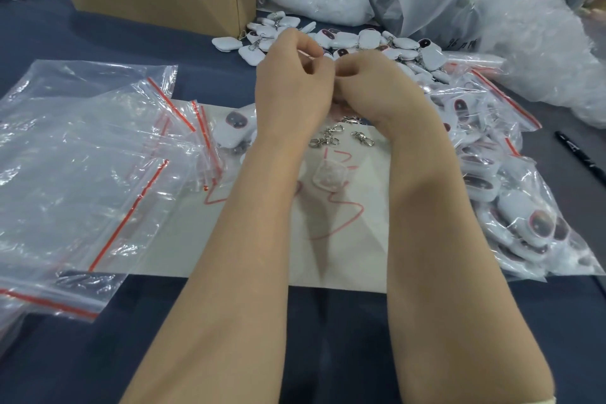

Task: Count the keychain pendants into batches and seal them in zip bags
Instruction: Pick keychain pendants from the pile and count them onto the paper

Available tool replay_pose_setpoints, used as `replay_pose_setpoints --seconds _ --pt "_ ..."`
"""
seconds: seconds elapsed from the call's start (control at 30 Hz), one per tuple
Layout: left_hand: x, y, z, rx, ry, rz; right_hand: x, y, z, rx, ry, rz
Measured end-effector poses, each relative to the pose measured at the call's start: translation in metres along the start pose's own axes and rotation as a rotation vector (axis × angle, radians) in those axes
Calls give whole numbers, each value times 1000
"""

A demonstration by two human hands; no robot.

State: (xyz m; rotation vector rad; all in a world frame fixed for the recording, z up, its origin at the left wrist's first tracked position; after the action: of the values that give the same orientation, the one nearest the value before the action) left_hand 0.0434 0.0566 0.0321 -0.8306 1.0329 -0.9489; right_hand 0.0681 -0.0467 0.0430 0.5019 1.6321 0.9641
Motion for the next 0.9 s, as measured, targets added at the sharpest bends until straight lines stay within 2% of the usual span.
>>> replay_pose_setpoints --seconds 0.13,0.2,0.23,0.27,0.3,0.4,0.43,0.47,0.57,0.63,0.73,0.9 --pt "-3 -7 0 66 7 94 11 -1 -1 -35 269 277" --pt "-5 -6 1 63 -13 92 13 -3 -1 -29 373 317" --pt "-5 -4 2 49 -16 83 13 -6 1 -28 369 294" --pt "-4 -1 2 28 -13 71 13 -8 5 -33 299 254" --pt "-1 2 2 3 -6 58 13 -11 11 -29 158 198" --pt "10 13 -1 -61 45 44 11 -26 33 103 -411 -49" --pt "14 16 -2 -72 67 52 12 -33 39 167 -488 -138" --pt "17 20 -3 -77 86 63 13 -39 46 231 -474 -200" --pt "23 26 -3 -70 109 77 18 -52 61 370 -285 -295" --pt "24 27 -4 -66 108 73 17 -57 68 416 -246 -348" --pt "24 27 -3 -70 109 79 17 -59 74 463 -259 -358" --pt "24 26 -4 -81 116 71 19 -62 65 449 -386 -281"
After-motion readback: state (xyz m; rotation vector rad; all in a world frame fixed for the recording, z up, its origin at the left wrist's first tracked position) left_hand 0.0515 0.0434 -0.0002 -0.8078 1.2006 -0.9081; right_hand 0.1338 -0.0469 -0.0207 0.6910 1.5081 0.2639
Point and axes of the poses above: each hand's wrist, its own z-axis towards the middle knuckle, its own x-axis out of the palm, y = z × x, the point moved 1 cm from there along z, towards the middle knuckle, and after that the axes turned 12 degrees about y, right-handed, at the moved point
